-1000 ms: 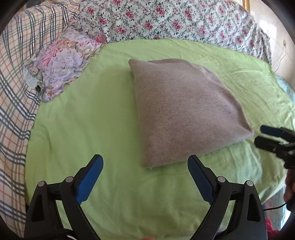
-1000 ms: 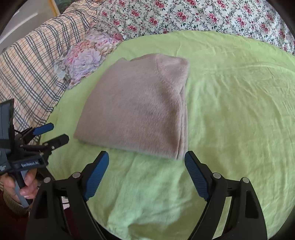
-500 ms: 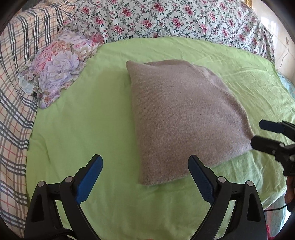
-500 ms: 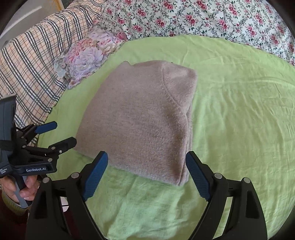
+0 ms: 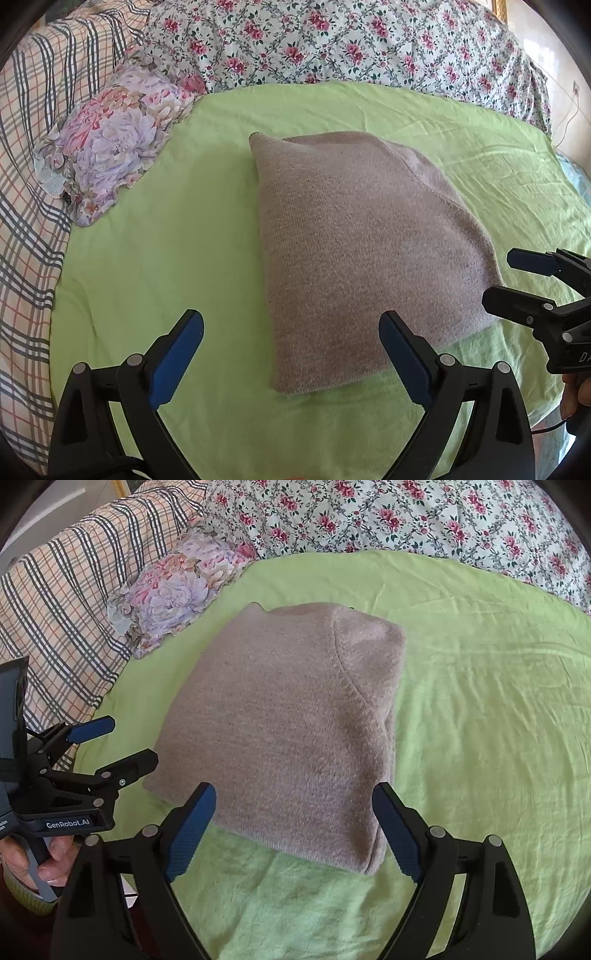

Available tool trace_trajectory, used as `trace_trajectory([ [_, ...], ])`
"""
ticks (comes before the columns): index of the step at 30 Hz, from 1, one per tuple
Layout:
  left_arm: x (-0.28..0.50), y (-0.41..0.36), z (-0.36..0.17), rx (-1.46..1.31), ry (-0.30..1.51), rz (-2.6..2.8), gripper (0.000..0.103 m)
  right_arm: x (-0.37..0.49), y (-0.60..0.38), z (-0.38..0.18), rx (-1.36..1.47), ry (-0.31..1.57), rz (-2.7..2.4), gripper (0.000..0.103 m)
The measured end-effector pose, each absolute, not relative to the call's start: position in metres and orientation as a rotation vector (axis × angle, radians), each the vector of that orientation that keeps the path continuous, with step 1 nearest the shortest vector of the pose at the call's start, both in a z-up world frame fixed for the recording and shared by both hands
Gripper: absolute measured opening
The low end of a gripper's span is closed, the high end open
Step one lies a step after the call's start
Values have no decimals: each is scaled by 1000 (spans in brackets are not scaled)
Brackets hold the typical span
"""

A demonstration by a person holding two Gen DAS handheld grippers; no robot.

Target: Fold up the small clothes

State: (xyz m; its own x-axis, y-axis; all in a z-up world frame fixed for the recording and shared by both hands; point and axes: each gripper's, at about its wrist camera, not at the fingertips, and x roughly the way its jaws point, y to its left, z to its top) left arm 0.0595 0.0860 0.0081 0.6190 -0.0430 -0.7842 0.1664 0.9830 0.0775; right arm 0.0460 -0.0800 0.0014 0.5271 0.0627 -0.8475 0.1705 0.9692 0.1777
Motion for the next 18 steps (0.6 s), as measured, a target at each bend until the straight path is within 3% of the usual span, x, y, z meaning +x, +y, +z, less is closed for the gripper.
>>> trace_trajectory([
  [18, 74, 88, 13, 131, 893, -129, 97, 61, -85, 7, 238, 1013, -59, 87],
])
